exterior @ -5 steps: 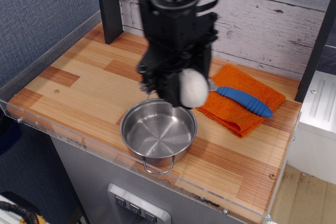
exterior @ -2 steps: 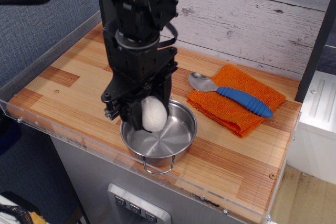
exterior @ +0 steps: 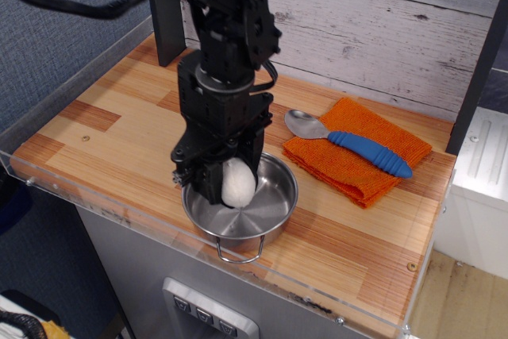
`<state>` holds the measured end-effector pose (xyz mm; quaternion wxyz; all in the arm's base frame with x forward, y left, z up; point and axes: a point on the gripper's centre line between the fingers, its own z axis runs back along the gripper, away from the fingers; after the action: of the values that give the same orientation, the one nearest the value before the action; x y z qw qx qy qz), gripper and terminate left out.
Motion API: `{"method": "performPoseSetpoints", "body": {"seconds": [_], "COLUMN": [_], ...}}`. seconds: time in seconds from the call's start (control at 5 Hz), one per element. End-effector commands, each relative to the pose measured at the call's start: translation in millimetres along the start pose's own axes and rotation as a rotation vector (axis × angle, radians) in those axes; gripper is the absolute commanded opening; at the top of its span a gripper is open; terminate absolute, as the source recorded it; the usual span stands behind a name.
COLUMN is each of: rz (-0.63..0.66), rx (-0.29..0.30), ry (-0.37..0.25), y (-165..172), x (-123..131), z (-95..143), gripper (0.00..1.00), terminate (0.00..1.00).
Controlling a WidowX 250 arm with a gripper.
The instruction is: Move sushi into bowl
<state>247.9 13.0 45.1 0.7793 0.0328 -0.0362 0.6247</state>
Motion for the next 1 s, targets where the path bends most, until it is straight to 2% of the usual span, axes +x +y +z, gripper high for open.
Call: {"method": "performPoseSetpoints", "body": {"seconds": [0.0, 0.2, 0.4, 0.8], "rz": [-0.032, -0.031, -0.008, 0.023], "rx": [0.003, 0.011, 0.023, 0.027], "ry": [-0.002, 0.018, 0.061, 0.06], "y": [-5.3, -5.8, -7.2, -2.4], "x": [-2.0, -6.1, -6.8, -6.1], "z": [-12.2, -21.8, -18.1, -11.9], "gripper": [0.0, 0.0, 1.0, 1.0], "terminate": [0.0, 0.0, 0.0, 0.0]}}
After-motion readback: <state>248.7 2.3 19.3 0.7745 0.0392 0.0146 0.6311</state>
